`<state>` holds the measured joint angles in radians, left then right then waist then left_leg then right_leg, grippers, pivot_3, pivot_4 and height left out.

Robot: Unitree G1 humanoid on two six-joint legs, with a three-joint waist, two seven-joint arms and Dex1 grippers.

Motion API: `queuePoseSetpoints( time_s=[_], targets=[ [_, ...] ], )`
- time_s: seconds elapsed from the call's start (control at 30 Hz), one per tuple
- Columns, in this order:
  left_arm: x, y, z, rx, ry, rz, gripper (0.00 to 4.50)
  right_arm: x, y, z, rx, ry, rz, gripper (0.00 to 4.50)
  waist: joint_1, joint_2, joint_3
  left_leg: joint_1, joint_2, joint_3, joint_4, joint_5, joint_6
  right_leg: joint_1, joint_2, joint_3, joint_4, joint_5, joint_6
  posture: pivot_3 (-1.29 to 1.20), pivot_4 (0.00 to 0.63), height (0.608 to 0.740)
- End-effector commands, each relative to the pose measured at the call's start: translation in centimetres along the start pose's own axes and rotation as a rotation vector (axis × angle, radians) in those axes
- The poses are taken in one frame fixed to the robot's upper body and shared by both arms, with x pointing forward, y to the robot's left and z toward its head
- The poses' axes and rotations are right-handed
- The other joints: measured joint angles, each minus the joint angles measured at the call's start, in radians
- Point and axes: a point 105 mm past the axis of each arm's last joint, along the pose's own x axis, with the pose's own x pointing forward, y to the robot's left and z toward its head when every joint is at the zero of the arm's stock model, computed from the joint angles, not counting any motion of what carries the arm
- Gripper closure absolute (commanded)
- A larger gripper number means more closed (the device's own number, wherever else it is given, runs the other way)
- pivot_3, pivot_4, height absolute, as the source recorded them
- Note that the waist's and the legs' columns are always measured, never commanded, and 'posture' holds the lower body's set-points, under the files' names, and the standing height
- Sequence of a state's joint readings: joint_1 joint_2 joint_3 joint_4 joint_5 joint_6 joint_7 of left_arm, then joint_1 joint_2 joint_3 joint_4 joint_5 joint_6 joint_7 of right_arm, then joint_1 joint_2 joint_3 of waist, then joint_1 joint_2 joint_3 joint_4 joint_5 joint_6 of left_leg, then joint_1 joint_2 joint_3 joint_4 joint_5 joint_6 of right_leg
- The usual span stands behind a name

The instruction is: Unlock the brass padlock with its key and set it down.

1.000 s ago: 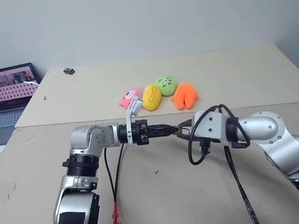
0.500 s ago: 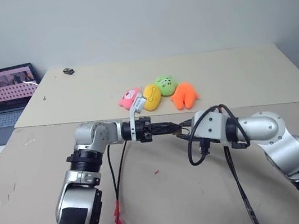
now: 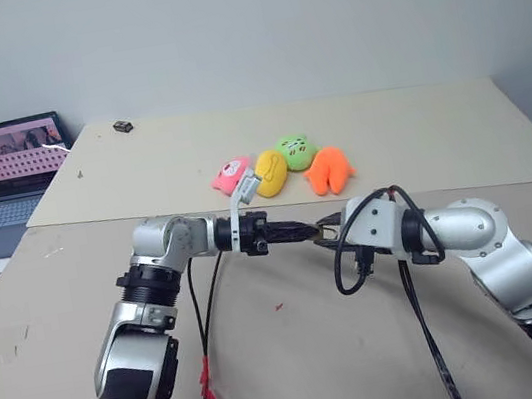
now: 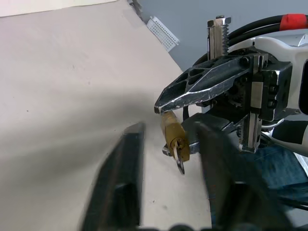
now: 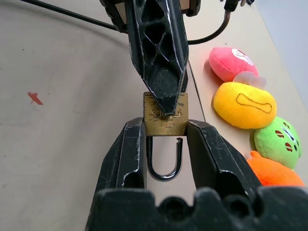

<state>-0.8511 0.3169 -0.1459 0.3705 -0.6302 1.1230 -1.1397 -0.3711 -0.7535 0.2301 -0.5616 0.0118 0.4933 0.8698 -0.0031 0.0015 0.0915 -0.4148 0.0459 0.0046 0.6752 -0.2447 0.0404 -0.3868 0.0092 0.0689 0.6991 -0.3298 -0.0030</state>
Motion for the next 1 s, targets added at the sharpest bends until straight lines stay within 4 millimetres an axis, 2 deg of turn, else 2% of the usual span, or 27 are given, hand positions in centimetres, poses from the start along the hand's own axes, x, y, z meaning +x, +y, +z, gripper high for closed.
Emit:
queuePoseSetpoints(
  time_s=[0.03,0.07,0.5,0.57,0.6,0.67,0.77,0.97,1.0],
  targets=[
    [0.1,-0.8,1.1,0.026,-0.019,-0.032,4.35,-0.4,-0.8,1.3,-0.046,-0.029,-0.039,3.59,0.0,0.0,0.0,0.0,0.0,0.0,0.0,0.0,0.0,0.0,0.0,0.0,0.0,0.0,0.0,0.0,0.15,0.65],
    [0.1,-0.8,1.1,0.024,-0.018,-0.035,4.46,-0.4,-0.8,1.3,-0.046,-0.029,-0.04,3.59,0.0,0.0,0.0,0.0,0.0,0.0,0.0,0.0,0.0,0.0,0.0,0.0,0.0,0.0,0.0,0.0,0.15,0.65],
    [0.1,-1.1,0.7,0.034,0.008,-0.045,4.46,-0.4,-0.9,1.5,-0.05,-0.032,-0.039,3.59,-0.002,0.0,0.0,0.0,0.0,0.0,0.0,0.0,0.0,0.0,0.0,0.0,0.0,0.0,0.0,0.0,0.15,0.65],
    [0.1,-1.0,0.8,0.036,0.007,-0.041,4.46,-0.5,-1.0,1.5,-0.047,-0.036,-0.037,2.61,-0.002,0.0,0.0,0.0,0.0,0.0,0.0,0.0,0.0,0.0,0.0,0.0,0.0,0.0,0.0,0.0,0.15,0.65],
    [0.1,-0.9,0.8,0.037,0.006,-0.039,4.46,-0.5,-0.9,1.5,-0.043,-0.037,-0.033,2.46,-0.002,0.0,0.0,0.0,0.0,0.0,0.0,0.0,0.0,0.0,0.0,0.0,0.0,0.0,0.0,0.0,0.15,0.65],
    [0.0,-0.9,0.8,0.04,0.005,-0.036,4.46,-0.6,-1.1,1.6,-0.043,-0.038,-0.036,1.71,-0.002,0.0,0.0,0.0,0.0,0.0,0.0,0.0,0.0,0.0,0.0,0.0,0.0,0.0,0.0,0.0,0.15,0.65],
    [-0.2,-0.7,0.8,0.044,0.002,-0.027,4.46,-1.2,-1.6,1.7,-0.016,-0.046,-0.052,0.82,-0.002,0.0,0.0,0.0,0.0,0.0,0.0,0.0,0.0,0.0,0.0,0.0,0.0,0.0,0.0,0.0,0.15,0.65],
    [-0.6,-0.2,0.8,0.043,-0.001,-0.008,4.46,-2.7,-2.3,1.3,0.035,-0.04,-0.061,0.82,0.0,0.0,0.0,0.0,0.0,0.0,0.0,0.0,0.0,0.0,0.0,0.0,0.0,0.0,0.0,0.0,0.15,0.65],
    [-0.6,-0.2,0.9,0.044,-0.001,-0.007,4.46,-2.9,-2.4,1.1,0.04,-0.035,-0.06,1.07,0.0,0.0,0.0,0.0,0.0,0.0,0.0,0.0,0.0,0.0,0.0,0.0,0.0,0.0,0.0,0.0,0.15,0.65]
  ],
)
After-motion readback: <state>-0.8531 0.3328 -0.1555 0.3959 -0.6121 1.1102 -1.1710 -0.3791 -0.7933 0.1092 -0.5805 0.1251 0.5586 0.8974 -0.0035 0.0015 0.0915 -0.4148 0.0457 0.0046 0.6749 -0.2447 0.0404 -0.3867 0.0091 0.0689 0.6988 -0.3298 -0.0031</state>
